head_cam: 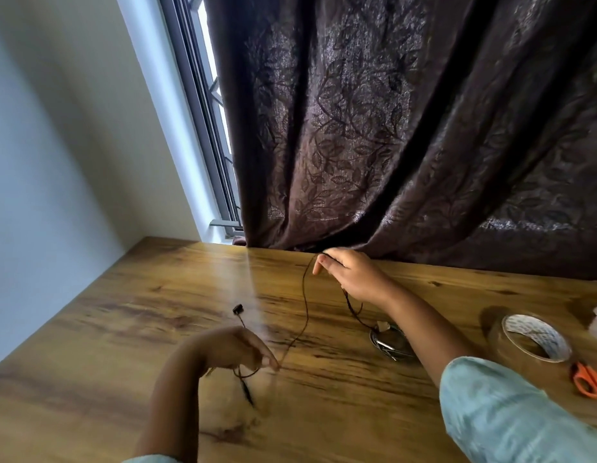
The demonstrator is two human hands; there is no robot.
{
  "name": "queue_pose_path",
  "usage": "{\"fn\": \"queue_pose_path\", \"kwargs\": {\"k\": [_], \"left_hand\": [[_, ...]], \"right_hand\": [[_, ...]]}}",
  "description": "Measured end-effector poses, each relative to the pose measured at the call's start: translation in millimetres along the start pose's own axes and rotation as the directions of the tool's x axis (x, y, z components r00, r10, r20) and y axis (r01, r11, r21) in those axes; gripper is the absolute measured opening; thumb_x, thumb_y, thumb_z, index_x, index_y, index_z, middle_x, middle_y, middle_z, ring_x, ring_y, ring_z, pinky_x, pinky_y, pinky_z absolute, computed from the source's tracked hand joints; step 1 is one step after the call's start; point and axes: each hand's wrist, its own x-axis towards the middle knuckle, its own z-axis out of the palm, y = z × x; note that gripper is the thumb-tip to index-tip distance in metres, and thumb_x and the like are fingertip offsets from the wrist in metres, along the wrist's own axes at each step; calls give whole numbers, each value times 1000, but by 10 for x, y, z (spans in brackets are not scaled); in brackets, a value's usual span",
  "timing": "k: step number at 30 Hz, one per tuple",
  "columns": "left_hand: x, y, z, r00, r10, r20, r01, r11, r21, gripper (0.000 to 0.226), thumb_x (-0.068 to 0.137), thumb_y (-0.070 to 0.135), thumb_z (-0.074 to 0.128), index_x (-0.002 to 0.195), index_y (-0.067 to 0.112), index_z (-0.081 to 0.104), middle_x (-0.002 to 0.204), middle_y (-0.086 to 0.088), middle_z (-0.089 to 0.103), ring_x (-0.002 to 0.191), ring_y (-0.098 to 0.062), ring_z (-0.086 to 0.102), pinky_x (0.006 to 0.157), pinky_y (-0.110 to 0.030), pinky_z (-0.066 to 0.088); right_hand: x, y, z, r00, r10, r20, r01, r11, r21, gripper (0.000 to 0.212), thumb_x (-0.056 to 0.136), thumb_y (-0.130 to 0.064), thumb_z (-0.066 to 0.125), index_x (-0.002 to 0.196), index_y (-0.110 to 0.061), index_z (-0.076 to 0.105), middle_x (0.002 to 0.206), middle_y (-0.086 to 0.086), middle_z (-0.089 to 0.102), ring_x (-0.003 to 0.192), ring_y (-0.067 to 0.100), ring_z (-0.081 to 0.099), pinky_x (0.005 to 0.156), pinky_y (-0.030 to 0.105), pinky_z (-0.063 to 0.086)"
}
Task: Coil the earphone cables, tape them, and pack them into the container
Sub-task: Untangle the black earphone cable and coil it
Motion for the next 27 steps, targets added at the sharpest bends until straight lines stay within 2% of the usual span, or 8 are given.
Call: {"fn": "queue_pose_path", "kwargs": {"k": [4,8,11,14,16,20,23,27], "left_hand": [[205,19,33,987,11,-158,-24,997,-79,26,92,-5,44,91,4,68,87,-3,65,75,-12,53,68,-22,43],[259,178,89,747,299,-595,-381,924,-14,28,90,10,58,101,35,59,104,6,64,96,-10,60,80,-18,48],[231,463,173,681,440,-585,-661,713,-233,34,85,25,60,119,19,59,111,-3,67,104,-12,61,85,-19,50],[287,627,226,592,571,-569,-752,645,-134,30,83,36,65,108,20,64,95,-2,67,91,-15,62,81,-27,50],[360,634,222,540,577,-613,-743,669,-25,17,79,40,69,94,30,67,83,1,66,80,-20,61,74,-36,50],[438,504,209,661,540,-522,-674,733,-95,7,81,29,69,77,26,65,69,5,60,66,-16,55,67,-35,46],[455,423,261,713,549,-435,-567,817,101,12,89,19,61,80,27,61,82,0,62,79,-21,57,76,-31,45],[477,320,202,634,507,-584,-333,860,386,9,91,20,56,91,28,61,103,4,57,97,-15,50,81,-25,41]], "right_hand": [[-15,-126,-101,986,-162,-37,155,976,-151,28,99,-39,40,98,-29,66,87,-10,53,86,7,54,80,29,45],[-102,-277,-189,974,-226,14,223,968,116,22,99,-17,46,101,-22,68,62,-18,60,57,1,60,56,17,48],[-107,-344,-177,978,-202,56,177,940,293,22,98,-13,49,100,-19,69,83,-4,68,72,12,68,61,24,56],[-74,-280,-139,978,-177,106,143,952,269,18,97,-13,53,101,-17,70,92,9,72,76,9,67,64,21,55],[-72,-208,-107,982,-155,108,115,943,312,18,96,-13,53,99,-18,70,85,4,70,74,7,66,64,23,55],[-93,-90,-86,997,-70,-20,69,841,537,18,97,-9,49,97,-9,67,82,6,64,67,7,64,60,20,55],[-114,-47,-122,991,31,-129,69,713,698,20,99,-8,44,96,-7,65,78,7,63,62,8,65,57,18,55],[-135,-8,-124,983,84,-163,68,657,751,22,99,-11,43,97,-7,64,75,6,67,65,12,67,59,21,56]]}}
